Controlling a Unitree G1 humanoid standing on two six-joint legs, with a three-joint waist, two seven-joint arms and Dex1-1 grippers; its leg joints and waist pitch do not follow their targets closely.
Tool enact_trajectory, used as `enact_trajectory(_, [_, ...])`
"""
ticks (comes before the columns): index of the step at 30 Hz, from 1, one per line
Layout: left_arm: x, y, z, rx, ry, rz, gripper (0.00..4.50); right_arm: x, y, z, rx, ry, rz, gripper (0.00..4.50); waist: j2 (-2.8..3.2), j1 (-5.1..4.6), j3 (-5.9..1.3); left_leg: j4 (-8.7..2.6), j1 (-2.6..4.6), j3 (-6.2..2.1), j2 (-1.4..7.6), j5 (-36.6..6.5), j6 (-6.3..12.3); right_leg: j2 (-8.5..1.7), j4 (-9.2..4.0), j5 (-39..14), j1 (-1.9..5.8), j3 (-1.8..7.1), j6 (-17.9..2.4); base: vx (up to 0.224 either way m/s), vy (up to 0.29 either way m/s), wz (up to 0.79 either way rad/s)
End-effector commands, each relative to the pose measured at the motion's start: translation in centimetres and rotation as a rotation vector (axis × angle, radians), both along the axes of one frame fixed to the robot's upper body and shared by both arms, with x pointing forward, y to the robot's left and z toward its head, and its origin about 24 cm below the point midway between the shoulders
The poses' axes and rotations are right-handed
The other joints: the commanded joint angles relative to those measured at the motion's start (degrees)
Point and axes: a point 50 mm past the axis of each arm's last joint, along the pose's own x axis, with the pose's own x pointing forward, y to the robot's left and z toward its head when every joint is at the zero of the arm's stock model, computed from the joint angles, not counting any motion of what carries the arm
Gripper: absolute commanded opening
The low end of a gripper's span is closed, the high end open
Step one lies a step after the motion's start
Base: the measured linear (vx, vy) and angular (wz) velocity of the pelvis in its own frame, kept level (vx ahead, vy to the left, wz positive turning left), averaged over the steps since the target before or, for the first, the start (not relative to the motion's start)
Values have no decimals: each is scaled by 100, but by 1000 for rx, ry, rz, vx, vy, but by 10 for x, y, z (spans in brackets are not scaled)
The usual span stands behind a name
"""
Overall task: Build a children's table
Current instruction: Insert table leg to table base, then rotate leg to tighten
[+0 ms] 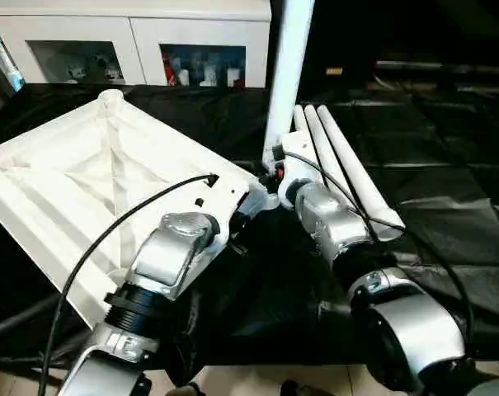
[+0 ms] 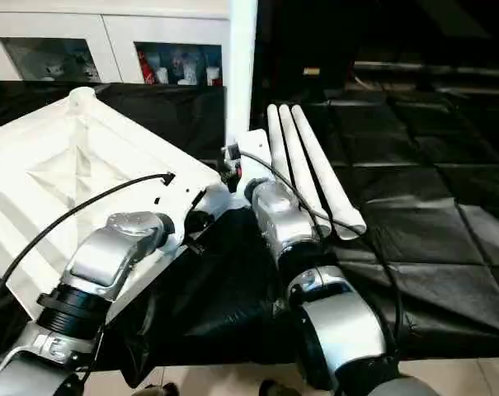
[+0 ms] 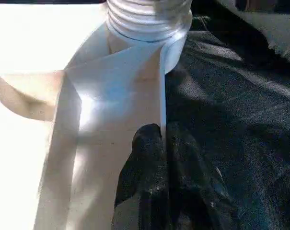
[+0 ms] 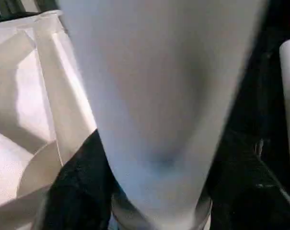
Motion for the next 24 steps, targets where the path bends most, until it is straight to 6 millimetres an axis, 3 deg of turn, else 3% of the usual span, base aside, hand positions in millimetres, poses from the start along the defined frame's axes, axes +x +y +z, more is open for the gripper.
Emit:
enact_trajectory(1, [4,-8,10,-17,-53,-48,0,-24,11,-46,-19,215,89,299,34,-9,-227,-430,82,-64,215,-2588,-42,-457,-438,-2685,66,254,-753,0,0,0])
enact_trajectory(4, [4,-5,15,-24,-83,-90,0,-21,14,-34,26,165,142,325,29,-4,-223,-412,70,-27,216,-2395,11,-465,-443,-2756,77,253,-786,0,0,0])
enact_trajectory(8, [-4,2,18,-19,-88,-176,0,-18,9,-15,69,87,223,358,14,21,-262,-413,29,2,244,-1954,92,-455,-374,-2298,147,264,-863,0,0,0])
enact_trajectory(10, [-8,8,20,-23,-85,-210,0,-20,4,-9,58,61,280,389,-63,43,-340,-373,14,34,260,-1481,185,-450,-307,-1916,200,259,-983,0,0,0])
enact_trajectory(11, [-8,11,22,-25,-93,-225,0,-21,2,-9,41,54,312,389,-34,62,-347,-349,31,52,267,-1268,213,-449,-276,-1669,184,266,-1087,0,0,0])
enact_trajectory(12, [-9,13,23,-31,-92,-240,0,-24,-2,-8,18,42,359,389,-113,59,-370,-333,34,71,267,-1180,250,-437,-271,-1562,195,259,-1136,53,-24,2])
enact_trajectory(14, [-11,22,25,-29,-89,-304,0,-31,-14,-9,-45,23,466,389,-51,135,-417,-275,40,100,264,-1039,294,-426,-195,-1168,176,275,-1276,68,-25,4])
enact_trajectory(15, [-11,23,25,-28,-89,-312,0,-31,-16,-9,-51,22,477,389,-54,138,-436,-255,21,116,251,-943,306,-400,-166,-951,207,267,-1302,86,-18,3])
enact_trajectory(16, [-13,29,24,-39,-71,-331,0,-34,-24,-11,-84,22,523,389,-26,176,-508,-199,31,128,234,-487,358,-374,-39,-137,245,268,-1463,86,-11,1])
enact_trajectory(17, [-13,30,24,-41,-69,-337,0,-35,-26,-11,-89,22,529,389,-49,181,-529,-150,19,144,207,-26,489,-334,49,723,264,260,-1651,86,-11,1])
enact_trajectory(18, [-13,31,25,-44,-68,-343,0,-35,-27,-11,-93,22,535,389,-58,181,-554,-119,10,153,187,137,564,-324,85,1071,281,262,-1728,64,-8,3])
enact_trajectory(19, [-17,33,23,-59,-51,-382,0,-38,-34,-11,-109,26,560,389,-109,201,-571,-76,-7,157,165,384,721,-320,144,1579,309,268,-1800,0,0,0])
enact_trajectory(20, [-21,35,23,-69,-41,-412,0,-41,-37,-10,-118,28,576,389,-102,192,-598,-48,-21,155,173,465,856,-337,187,1817,314,272,-1873,0,0,0])
enact_trajectory(21, [-27,38,23,-82,-19,-462,0,-44,-43,-8,-125,26,595,389,-192,192,-635,-33,-34,160,173,519,910,-340,201,1889,357,268,-1876,0,0,0])
enact_trajectory(22, [-35,40,23,-87,0,-518,0,-46,-49,-1,-124,17,624,389,-245,227,-691,-4,-62,140,169,728,970,-333,263,2091,404,253,-1835,0,0,0])
enact_trajectory(23, [-41,45,22,-94,28,-565,0,-49,-52,5,-110,-1,664,389,-350,222,-641,-9,-82,159,183,597,1023,-353,250,1815,363,248,-1809,0,0,0])
enact_trajectory(24, [-42,46,22,-96,37,-572,0,-50,-53,7,-104,-5,677,389,-303,246,-625,-5,-85,157,191,477,989,-362,242,1558,349,254,-1768,0,0,0])
